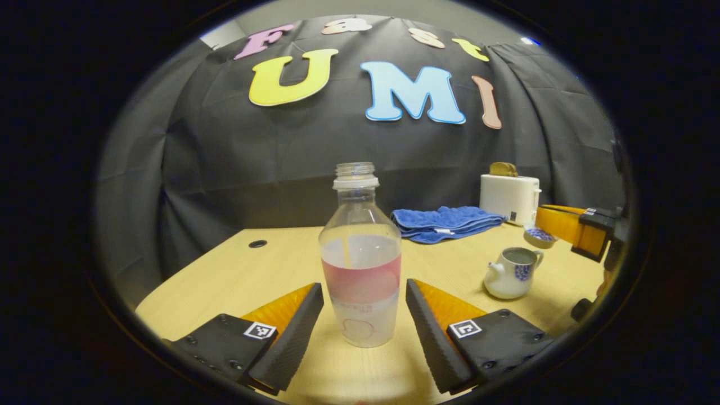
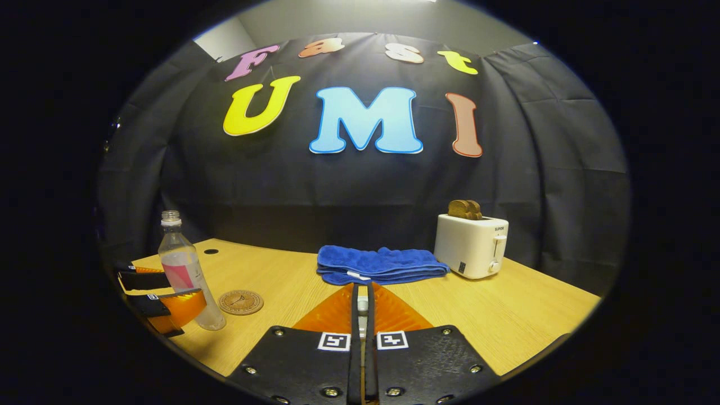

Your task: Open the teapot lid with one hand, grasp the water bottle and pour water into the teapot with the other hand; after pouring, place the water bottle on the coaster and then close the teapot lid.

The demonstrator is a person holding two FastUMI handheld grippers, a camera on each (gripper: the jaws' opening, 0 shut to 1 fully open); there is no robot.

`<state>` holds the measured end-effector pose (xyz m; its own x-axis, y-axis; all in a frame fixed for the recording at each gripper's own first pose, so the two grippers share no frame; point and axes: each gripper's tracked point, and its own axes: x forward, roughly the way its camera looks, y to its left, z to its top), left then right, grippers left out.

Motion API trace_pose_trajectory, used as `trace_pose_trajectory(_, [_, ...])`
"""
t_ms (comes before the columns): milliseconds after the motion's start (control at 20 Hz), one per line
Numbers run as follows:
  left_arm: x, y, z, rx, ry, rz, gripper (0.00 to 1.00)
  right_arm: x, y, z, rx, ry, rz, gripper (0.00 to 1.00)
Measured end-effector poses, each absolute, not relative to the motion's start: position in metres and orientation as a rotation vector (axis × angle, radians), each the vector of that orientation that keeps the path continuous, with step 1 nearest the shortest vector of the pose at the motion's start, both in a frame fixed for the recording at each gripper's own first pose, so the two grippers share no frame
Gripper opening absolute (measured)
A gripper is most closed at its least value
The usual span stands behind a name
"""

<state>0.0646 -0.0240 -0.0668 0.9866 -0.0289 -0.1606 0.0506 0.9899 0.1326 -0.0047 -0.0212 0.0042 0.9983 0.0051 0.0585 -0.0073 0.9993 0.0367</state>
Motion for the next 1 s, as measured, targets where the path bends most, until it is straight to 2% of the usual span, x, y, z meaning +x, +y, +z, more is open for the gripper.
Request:
trace_pose_trajectory(150, [0.073, -0.025, -0.068, 0.164, 0.164, -0.037, 0.99, -0.008, -0.030, 0.003, 0.065, -0.054, -0.005, 0.03])
trace_pose_trajectory(300, [0.073, -0.027, -0.068, 0.172, 0.158, -0.035, 0.87, -0.010, -0.037, -0.003, 0.080, -0.043, -0.012, 0.03])
trace_pose_trajectory(500, [0.077, -0.029, -0.063, 0.280, 0.160, -0.034, 0.86, -0.013, -0.042, -0.009, 0.098, -0.031, -0.013, 0.03])
trace_pose_trajectory(1000, [0.085, -0.045, -0.030, 0.736, 0.145, -0.076, 0.87, -0.026, -0.067, -0.012, 0.130, -0.045, -0.041, 0.03])
